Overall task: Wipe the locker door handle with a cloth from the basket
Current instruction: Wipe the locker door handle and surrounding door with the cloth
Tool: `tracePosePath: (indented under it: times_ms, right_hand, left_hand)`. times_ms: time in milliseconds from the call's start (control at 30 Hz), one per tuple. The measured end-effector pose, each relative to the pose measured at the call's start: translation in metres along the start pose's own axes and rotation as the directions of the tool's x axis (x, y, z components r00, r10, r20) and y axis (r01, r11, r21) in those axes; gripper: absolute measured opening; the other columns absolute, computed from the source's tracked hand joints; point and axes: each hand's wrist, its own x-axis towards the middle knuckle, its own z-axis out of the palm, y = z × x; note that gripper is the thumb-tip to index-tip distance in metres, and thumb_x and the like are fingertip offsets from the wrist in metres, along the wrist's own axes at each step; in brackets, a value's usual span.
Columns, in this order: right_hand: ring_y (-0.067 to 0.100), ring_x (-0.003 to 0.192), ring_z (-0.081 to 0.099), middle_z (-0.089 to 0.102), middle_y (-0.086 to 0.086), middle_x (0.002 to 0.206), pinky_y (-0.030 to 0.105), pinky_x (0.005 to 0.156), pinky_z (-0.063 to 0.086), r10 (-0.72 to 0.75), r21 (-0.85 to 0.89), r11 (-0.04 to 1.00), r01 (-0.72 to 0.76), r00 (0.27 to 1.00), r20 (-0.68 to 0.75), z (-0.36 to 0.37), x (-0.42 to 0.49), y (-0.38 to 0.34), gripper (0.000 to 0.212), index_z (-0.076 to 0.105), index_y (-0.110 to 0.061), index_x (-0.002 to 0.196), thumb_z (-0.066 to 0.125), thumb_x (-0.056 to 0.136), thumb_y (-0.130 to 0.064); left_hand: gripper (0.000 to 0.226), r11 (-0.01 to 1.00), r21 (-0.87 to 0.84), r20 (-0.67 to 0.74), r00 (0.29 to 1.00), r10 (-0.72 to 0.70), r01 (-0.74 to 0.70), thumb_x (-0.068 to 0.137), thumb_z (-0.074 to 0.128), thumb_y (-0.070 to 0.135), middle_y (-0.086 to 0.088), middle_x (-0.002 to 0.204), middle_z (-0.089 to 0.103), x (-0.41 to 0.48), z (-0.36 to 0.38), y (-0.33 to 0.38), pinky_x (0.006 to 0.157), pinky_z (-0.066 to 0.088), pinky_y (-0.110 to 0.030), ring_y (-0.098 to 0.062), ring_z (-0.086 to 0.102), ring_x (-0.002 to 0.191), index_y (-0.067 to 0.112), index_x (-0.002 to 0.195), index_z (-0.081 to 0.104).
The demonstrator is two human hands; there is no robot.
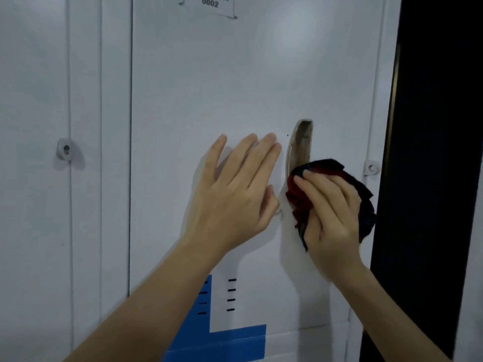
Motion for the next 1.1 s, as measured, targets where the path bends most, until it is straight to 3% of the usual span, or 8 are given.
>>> tracePosePath:
  times_ms: [167, 300, 533, 800, 967, 1100]
  right_hand:
    - [0.03, 0.109, 0.049, 0.062, 0.017, 0.114, 0.041, 0.1, 0.038, 0.088, 0.023, 0.996, -0.087, 0.996, -0.026, -0.001, -0.005, -0.013, 0.035, 0.062, 0.0, 0.114, 0.031, 0.104, -0.015]
    - [0.029, 0.111, 0.049, 0.061, 0.013, 0.116, 0.039, 0.102, 0.036, 0.064, 0.021, 0.998, -0.064, 0.998, 0.01, -0.007, -0.027, -0.017, 0.028, 0.054, -0.006, 0.118, 0.031, 0.104, -0.013]
    - [0.03, 0.11, 0.049, 0.063, 0.019, 0.112, 0.042, 0.098, 0.038, 0.063, 0.027, 0.998, -0.063, 0.998, -0.006, -0.002, 0.007, -0.005, 0.039, 0.064, 0.004, 0.111, 0.031, 0.104, -0.015]
    - [0.03, 0.108, 0.051, 0.063, 0.017, 0.113, 0.045, 0.096, 0.042, 0.025, 0.0, 1.0, -0.025, 1.0, 0.007, -0.006, -0.015, -0.008, 0.025, 0.055, -0.003, 0.117, 0.035, 0.103, -0.01]
    - [0.03, 0.109, 0.05, 0.063, 0.019, 0.113, 0.043, 0.097, 0.041, 0.067, 0.027, 0.997, -0.067, 0.998, -0.008, -0.002, 0.006, -0.004, 0.038, 0.064, 0.004, 0.112, 0.032, 0.105, -0.016]
    - [0.032, 0.11, 0.05, 0.061, 0.019, 0.115, 0.048, 0.096, 0.042, 0.044, 0.017, 0.999, -0.044, 0.998, 0.034, -0.011, -0.017, -0.011, 0.035, 0.061, 0.002, 0.114, 0.032, 0.105, -0.014]
  left_hand:
    - [0.051, 1.0, 0.02, 0.003, 1.0, 0.003, -0.003, 0.086, 0.046, 0.027, -0.005, 0.139, 0.049, 0.0, 0.001, 0.0, 0.113, 0.017, -0.044, -0.021, 0.043, 0.128, 0.008, 0.134, 0.051]
    - [0.051, 1.0, 0.015, -0.003, 1.0, 0.0, 0.0, 0.087, 0.045, 0.027, -0.006, 0.138, 0.05, 0.0, 0.0, 0.0, 0.113, 0.017, -0.044, -0.021, 0.042, 0.127, 0.007, 0.133, 0.05]
    - [0.051, 1.0, 0.021, 0.0, 1.0, -0.001, 0.001, 0.087, 0.046, 0.027, -0.005, 0.139, 0.05, 0.0, 0.001, 0.001, 0.113, 0.017, -0.044, -0.021, 0.042, 0.128, 0.008, 0.134, 0.05]
    - [0.052, 1.0, 0.011, 0.0, 1.0, -0.003, 0.003, 0.086, 0.045, 0.027, -0.006, 0.141, 0.047, -0.002, 0.002, 0.003, 0.112, 0.019, -0.044, -0.021, 0.041, 0.128, 0.008, 0.135, 0.049]
    - [0.052, 1.0, 0.012, 0.007, 1.0, -0.011, 0.011, 0.086, 0.046, 0.026, -0.005, 0.141, 0.047, -0.002, 0.001, 0.003, 0.112, 0.019, -0.044, -0.021, 0.04, 0.128, 0.008, 0.135, 0.048]
    - [0.052, 1.0, 0.019, 0.004, 1.0, -0.011, 0.011, 0.086, 0.046, 0.026, -0.005, 0.141, 0.047, -0.003, 0.001, 0.003, 0.112, 0.018, -0.044, -0.021, 0.04, 0.128, 0.008, 0.135, 0.048]
